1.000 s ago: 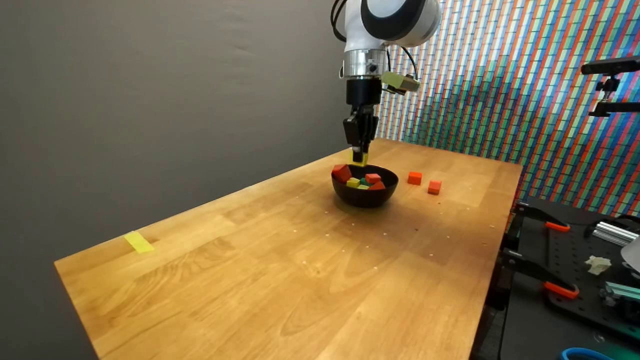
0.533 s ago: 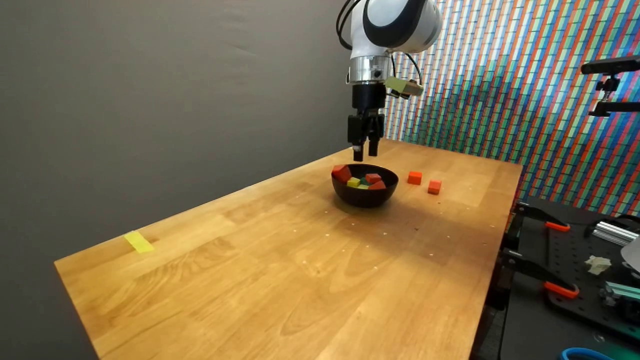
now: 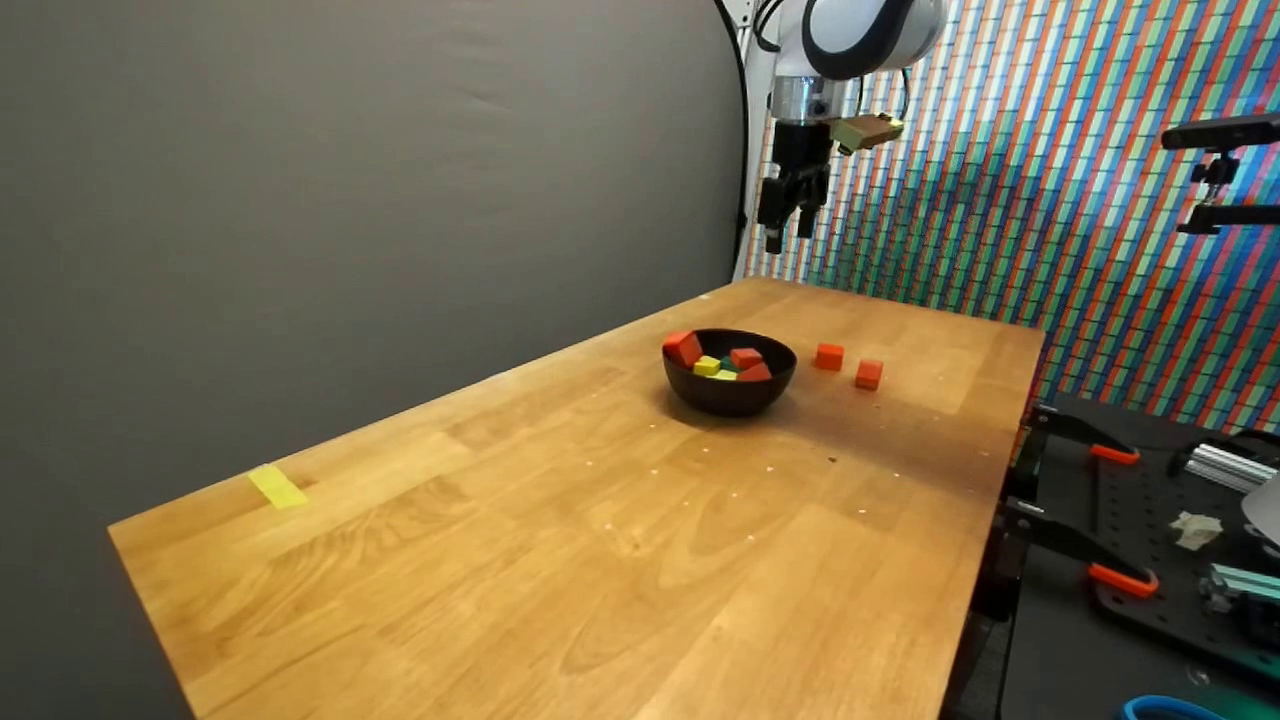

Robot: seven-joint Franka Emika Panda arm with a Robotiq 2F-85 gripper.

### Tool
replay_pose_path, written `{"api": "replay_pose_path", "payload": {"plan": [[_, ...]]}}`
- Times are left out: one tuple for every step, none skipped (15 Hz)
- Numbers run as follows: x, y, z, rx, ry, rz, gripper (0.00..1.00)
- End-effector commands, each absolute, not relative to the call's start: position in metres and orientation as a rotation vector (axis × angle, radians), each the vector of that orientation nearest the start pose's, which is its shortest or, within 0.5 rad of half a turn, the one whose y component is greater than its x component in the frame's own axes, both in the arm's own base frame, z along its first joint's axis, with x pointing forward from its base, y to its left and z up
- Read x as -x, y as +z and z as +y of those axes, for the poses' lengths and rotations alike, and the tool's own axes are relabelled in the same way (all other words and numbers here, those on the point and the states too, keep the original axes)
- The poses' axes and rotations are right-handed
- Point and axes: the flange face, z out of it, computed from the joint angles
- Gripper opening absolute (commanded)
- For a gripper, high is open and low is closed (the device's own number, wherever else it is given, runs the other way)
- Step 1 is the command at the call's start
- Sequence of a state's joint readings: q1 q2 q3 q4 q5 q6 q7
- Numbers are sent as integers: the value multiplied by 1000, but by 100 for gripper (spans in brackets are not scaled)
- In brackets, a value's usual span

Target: Put the blocks in the bowl

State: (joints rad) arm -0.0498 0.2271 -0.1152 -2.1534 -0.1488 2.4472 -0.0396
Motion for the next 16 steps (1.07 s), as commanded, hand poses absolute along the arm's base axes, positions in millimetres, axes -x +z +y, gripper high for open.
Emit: {"api": "replay_pose_path", "payload": {"plan": [[-563,301,-95,3273,-88,19,100],[-567,297,-91,3276,-113,12,100],[-574,287,-89,3241,-93,1,100],[-579,278,-90,3224,-76,0,100],[-585,266,-92,3199,-47,13,100],[-590,256,-92,3174,-26,28,100],[-595,246,-93,3155,-13,40,100],[-601,237,-95,3137,-1,51,100],[-606,227,-99,3137,6,66,100],[-611,219,-103,3133,13,76,100],[-614,212,-108,3133,24,84,100],[-616,206,-113,3135,30,83,100],[-617,200,-118,3141,43,78,100],[-618,195,-123,3149,53,77,100],[-618,190,-128,3151,59,73,100],[-619,185,-131,3155,68,70,100]]}}
